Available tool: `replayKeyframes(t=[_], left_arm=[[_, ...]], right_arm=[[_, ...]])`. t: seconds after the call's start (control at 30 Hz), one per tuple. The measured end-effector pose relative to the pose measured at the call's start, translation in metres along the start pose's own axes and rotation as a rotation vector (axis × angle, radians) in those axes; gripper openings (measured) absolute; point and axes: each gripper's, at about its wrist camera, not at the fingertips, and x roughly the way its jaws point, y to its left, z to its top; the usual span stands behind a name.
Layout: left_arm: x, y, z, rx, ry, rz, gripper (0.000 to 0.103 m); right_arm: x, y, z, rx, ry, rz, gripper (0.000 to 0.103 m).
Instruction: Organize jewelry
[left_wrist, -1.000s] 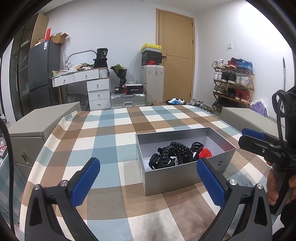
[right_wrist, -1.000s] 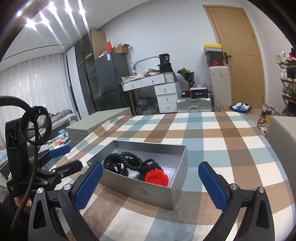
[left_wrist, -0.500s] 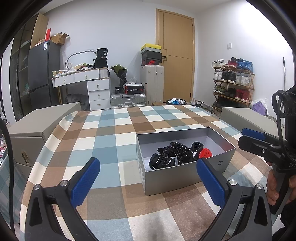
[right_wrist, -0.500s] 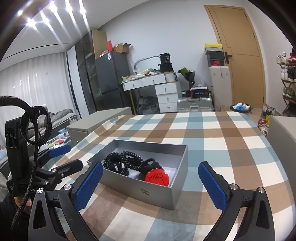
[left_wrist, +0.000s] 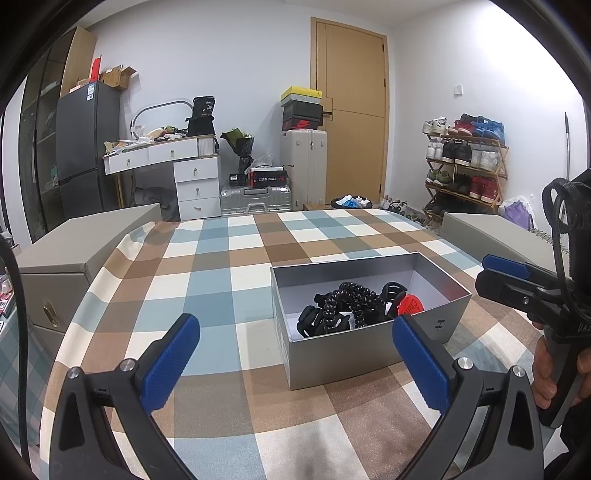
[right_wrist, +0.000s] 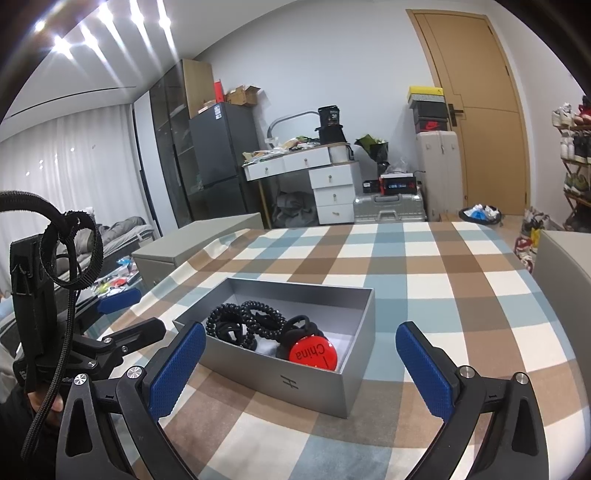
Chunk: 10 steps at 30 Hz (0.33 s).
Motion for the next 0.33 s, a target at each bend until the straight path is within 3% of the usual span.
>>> replayKeyframes(t=[0.33], left_arm=[[-0.0003, 0.0007, -0.0003, 0.000, -0.007, -0.002, 0.102]], right_arm=[[-0.0001, -0.0002, 0.0001, 0.000, 0.001, -0.001, 0.103]])
